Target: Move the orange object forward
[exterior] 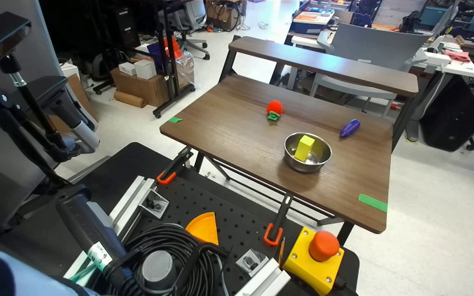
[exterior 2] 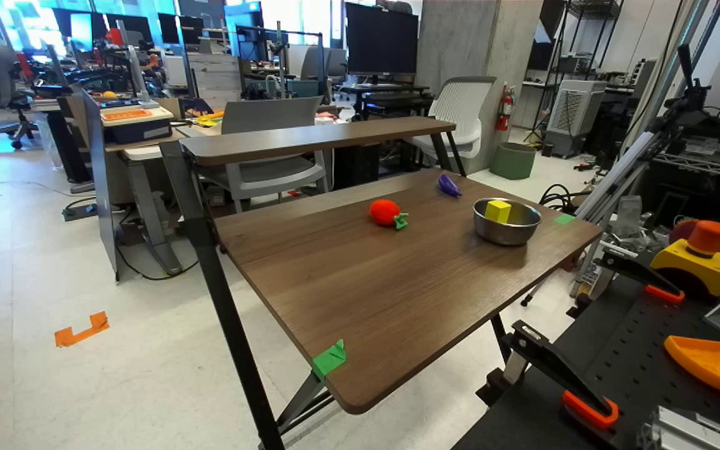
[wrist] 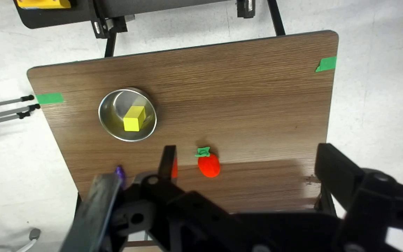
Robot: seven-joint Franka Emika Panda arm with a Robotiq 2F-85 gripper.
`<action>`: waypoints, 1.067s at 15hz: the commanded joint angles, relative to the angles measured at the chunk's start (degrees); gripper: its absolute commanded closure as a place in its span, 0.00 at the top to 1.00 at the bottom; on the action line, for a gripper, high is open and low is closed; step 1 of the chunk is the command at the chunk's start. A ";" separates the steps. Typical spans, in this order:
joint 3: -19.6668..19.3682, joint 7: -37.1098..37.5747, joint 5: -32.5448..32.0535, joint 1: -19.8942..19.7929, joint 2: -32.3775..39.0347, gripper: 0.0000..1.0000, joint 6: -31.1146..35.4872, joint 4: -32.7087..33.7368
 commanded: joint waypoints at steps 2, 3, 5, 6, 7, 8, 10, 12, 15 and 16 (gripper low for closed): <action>-3.66 -6.10 -3.51 -1.52 9.26 1.00 11.73 0.33; -4.46 -7.81 -4.70 -2.10 12.57 1.00 14.16 1.37; -5.99 -11.00 -7.42 -3.07 18.92 1.00 18.11 3.74; -6.73 -12.36 -8.37 -3.32 21.78 1.00 19.45 5.10; -7.55 -13.98 -9.01 -3.54 25.85 1.00 19.38 7.75; -8.24 -15.11 -9.43 -3.69 29.59 1.00 20.00 10.32; -9.23 -17.19 -8.30 -3.38 36.86 1.00 18.53 16.59; -9.41 -18.38 -7.39 -2.76 44.00 1.00 16.33 23.43; -9.25 -18.24 -7.55 -1.84 53.07 1.00 14.26 32.36; -9.25 -18.58 -7.39 -1.63 55.41 1.00 13.45 34.82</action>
